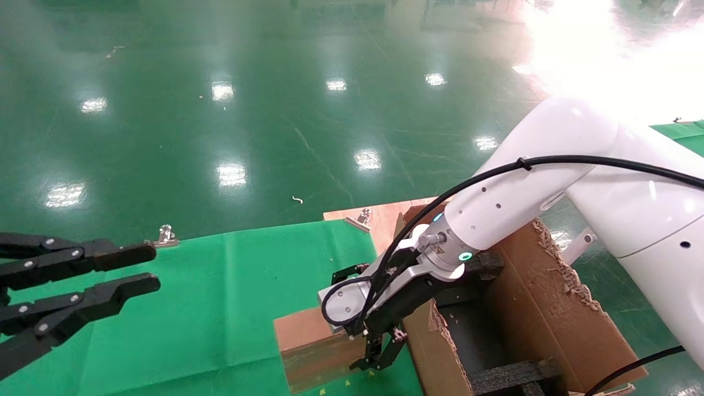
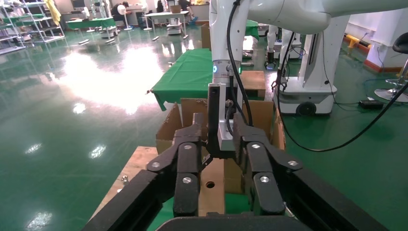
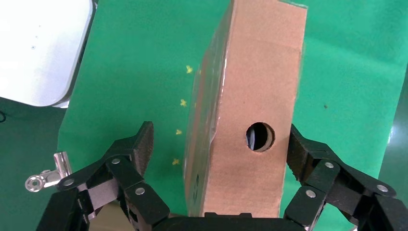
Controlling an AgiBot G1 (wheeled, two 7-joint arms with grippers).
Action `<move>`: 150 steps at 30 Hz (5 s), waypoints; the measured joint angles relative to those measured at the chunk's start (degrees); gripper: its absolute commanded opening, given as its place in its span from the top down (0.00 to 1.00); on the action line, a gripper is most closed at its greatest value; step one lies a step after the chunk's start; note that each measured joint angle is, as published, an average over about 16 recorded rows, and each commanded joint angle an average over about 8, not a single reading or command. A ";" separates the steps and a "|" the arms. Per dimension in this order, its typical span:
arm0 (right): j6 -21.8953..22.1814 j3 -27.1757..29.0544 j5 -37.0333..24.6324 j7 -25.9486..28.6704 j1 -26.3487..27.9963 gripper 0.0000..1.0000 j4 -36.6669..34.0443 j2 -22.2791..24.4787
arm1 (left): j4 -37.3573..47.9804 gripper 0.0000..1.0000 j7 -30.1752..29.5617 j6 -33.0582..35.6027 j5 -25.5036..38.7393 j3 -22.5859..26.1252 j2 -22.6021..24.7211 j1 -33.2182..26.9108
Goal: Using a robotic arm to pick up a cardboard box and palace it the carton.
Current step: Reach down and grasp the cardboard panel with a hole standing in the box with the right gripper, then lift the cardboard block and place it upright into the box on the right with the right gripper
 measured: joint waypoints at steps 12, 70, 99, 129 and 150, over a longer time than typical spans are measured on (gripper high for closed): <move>0.15 0.50 0.52 0.20 -0.28 1.00 0.17 0.32 | 0.00 0.00 0.00 0.00 -0.01 0.00 0.00 0.00; -1.37 -23.55 20.30 -20.98 38.23 1.00 -29.76 11.09 | 0.00 0.00 0.01 0.00 -0.02 0.02 0.00 -0.01; -1.31 -39.91 23.67 -23.61 42.29 1.00 -38.20 21.89 | 0.02 0.00 0.02 -0.02 -0.05 0.02 -0.01 0.00; 5.56 -45.39 20.04 31.04 37.05 1.00 -33.51 22.90 | 0.03 0.00 0.03 -0.02 -0.06 0.04 -0.01 0.00; 7.57 -47.47 17.44 47.84 36.69 1.00 -26.99 25.15 | 0.05 0.00 0.04 -0.03 -0.06 0.03 -0.02 0.01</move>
